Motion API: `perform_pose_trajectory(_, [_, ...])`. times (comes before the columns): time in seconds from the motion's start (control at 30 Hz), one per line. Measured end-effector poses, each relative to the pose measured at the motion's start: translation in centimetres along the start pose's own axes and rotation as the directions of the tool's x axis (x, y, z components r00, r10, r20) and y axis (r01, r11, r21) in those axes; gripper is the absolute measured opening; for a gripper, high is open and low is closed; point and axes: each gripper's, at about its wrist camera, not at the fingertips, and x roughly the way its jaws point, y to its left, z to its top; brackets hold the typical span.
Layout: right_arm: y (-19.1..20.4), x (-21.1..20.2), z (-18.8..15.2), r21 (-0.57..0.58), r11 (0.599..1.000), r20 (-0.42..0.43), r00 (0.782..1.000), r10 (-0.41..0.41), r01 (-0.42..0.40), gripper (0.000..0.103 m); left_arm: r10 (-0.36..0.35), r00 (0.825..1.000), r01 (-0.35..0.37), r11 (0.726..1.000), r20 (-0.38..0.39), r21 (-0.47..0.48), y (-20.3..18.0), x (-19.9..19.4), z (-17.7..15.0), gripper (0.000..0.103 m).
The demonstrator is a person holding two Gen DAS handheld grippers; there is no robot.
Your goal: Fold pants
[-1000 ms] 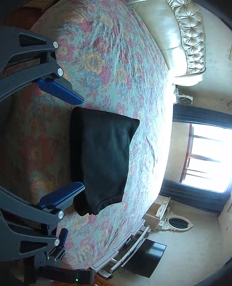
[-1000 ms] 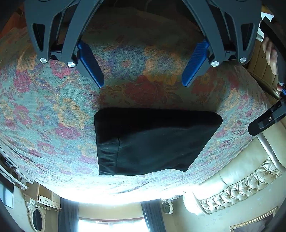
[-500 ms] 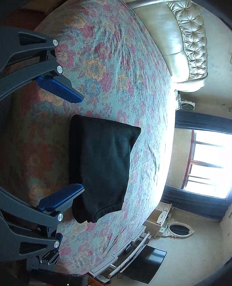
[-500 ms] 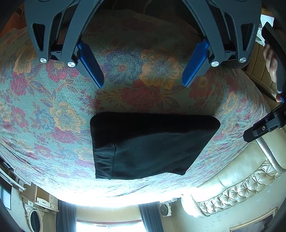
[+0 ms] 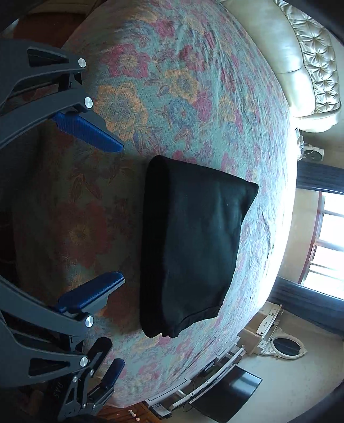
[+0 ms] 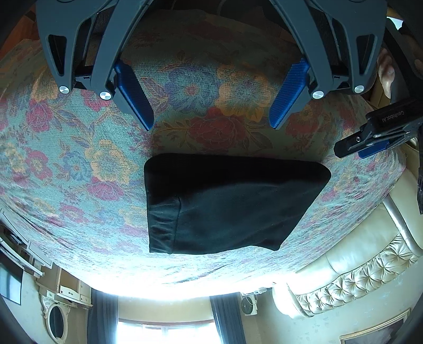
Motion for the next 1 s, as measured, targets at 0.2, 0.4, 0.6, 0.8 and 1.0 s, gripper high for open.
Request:
perform_pose_trajectory(0.2, [0.1, -0.4, 1.1, 0.002, 1.0, 0.018, 1.0, 0.004, -0.004, 0.089, 0.054, 0.999, -0.054, 0.998, 0.0, 0.028, 0.1, 0.3, 0.0, 0.091])
perform_pose_trajectory(0.4, [0.2, -0.8, 1.4, 0.004, 1.0, 0.03, 1.0, 0.01, -0.01, 0.089, 0.104, 0.994, -0.103, 0.994, -0.022, 0.028, 0.1, 0.7, 0.1, 0.091])
perform_pose_trajectory(0.6, [0.4, -0.4, 0.9, 0.003, 1.0, 0.015, 1.0, 0.01, -0.01, 0.089, 0.184, 0.983, -0.183, 0.983, 0.019, -0.014, 0.4, -0.1, -0.4, 0.091])
perform_pose_trajectory(0.8, [0.2, -0.4, 0.7, 0.007, 1.0, 0.013, 1.0, 0.005, -0.005, 0.089, 0.105, 0.994, -0.106, 0.994, -0.027, -0.035, 0.9, 0.3, 0.0, 0.091])
perform_pose_trajectory(1.0, [-0.3, -0.5, 0.6, 0.018, 1.0, 0.012, 1.0, 0.004, -0.005, 0.089, 0.068, 0.997, -0.07, 0.994, -0.031, -0.089, 1.2, -0.1, 0.0, 0.091])
